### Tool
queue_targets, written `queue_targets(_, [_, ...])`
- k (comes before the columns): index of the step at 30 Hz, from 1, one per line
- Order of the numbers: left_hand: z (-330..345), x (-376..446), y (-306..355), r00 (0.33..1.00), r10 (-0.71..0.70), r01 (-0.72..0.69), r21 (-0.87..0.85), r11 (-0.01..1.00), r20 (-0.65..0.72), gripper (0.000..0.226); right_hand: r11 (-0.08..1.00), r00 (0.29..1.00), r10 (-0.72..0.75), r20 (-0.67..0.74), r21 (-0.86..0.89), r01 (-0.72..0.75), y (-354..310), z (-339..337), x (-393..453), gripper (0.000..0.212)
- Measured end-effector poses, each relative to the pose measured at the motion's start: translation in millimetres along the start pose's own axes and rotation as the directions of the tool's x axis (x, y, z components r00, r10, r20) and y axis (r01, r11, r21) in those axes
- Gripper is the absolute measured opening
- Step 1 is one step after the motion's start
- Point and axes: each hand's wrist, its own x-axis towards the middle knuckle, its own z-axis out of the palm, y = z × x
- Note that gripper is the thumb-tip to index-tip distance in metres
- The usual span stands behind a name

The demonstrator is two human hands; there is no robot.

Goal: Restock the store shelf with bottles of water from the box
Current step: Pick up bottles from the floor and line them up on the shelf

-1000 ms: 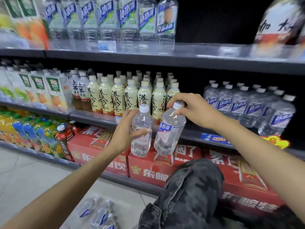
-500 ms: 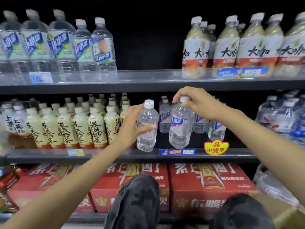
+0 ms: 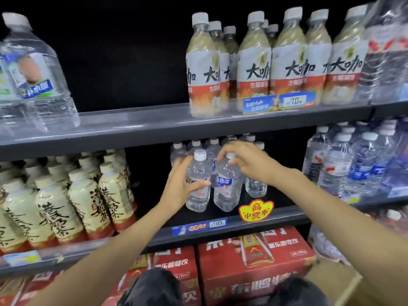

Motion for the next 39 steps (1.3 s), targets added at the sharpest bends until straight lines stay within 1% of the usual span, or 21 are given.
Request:
queue_targets(2, [11.7,5.9,-7.3,0.999,-0.031,0.031,0.008,0.999,0.011,0.077,1.000,1.000,0.002,0.026,0.001,-0.002,11.6,6.3,3.2,0.035])
queue_targets(5, [24.6,12.3,-18.9,0.997,-0.075,0.075,0.029,0.997,0.001,0.077,0.999,0.995,-0.020,0.099,-0.023,0.022,23.5,17.2,11.6,0.039])
queue_targets(9, [38.6,18.7,-30.5,0.990,-0.142,0.142,0.011,0.990,-0.002,0.077,0.998,0.986,0.020,0.166,0.053,-0.029,42.9,27.5,21.4,0.056])
queue_targets(11, [45.2,24.5,-33.2,0.989,-0.149,0.149,-0.005,0.989,0.000,0.074,0.994,0.983,0.025,0.184,0.103,-0.045,51.1,30.6,27.0,0.061])
queue_targets(13, [51.3,31.4,-35.1,0.987,-0.160,0.160,-0.023,0.987,-0.008,0.074,0.990,0.981,0.018,0.195,0.136,-0.045,57.5,32.8,34.4,0.059])
queue_targets(17, [60.6,40.0,-40.9,0.973,-0.226,0.226,0.003,0.974,-0.041,0.080,0.974,0.975,0.054,0.216,0.203,-0.100,68.6,35.1,45.9,0.051])
queue_targets(20, [60.4,43.1,-46.1,0.974,-0.227,0.227,0.058,0.972,-0.005,0.082,0.979,0.978,0.090,0.189,0.161,-0.121,75.8,34.8,51.5,0.039])
queue_targets(22, [56.7,44.6,-49.5,0.975,-0.217,0.211,0.115,0.971,0.044,0.084,0.982,0.970,0.158,0.187,0.068,-0.173,77.8,30.2,53.5,0.032])
queue_targets(24, [51.3,45.3,-51.7,0.973,-0.208,0.191,0.149,0.970,0.104,0.084,0.975,0.960,0.223,0.168,-0.015,-0.223,76.7,23.8,53.6,0.039])
queue_targets(26, [43.7,46.5,-53.6,0.969,-0.197,0.176,0.143,0.974,0.149,0.083,0.970,0.961,0.242,0.133,-0.057,-0.237,72.0,20.8,53.8,0.044])
queue_targets(29, [32.6,51.3,-57.0,0.966,-0.179,0.141,0.198,0.970,0.187,0.080,0.962,0.961,0.257,0.100,-0.117,-0.245,64.6,22.6,56.2,0.039])
queue_targets(34, [33.3,59.4,-49.2,0.968,-0.171,0.106,0.320,0.941,0.183,0.076,0.948,0.950,0.289,0.117,-0.174,-0.267,63.8,16.5,54.3,0.031])
queue_targets(37, [44.9,62.0,-39.9,0.966,-0.190,0.122,0.335,0.934,0.177,0.075,0.932,0.944,0.315,0.099,-0.220,-0.288,68.3,13.5,51.7,0.029])
queue_targets(39, [54.3,64.5,-33.9,0.965,-0.201,0.132,0.351,0.927,0.170,0.073,0.929,0.940,0.330,0.092,-0.207,-0.306,70.8,13.0,50.8,0.031])
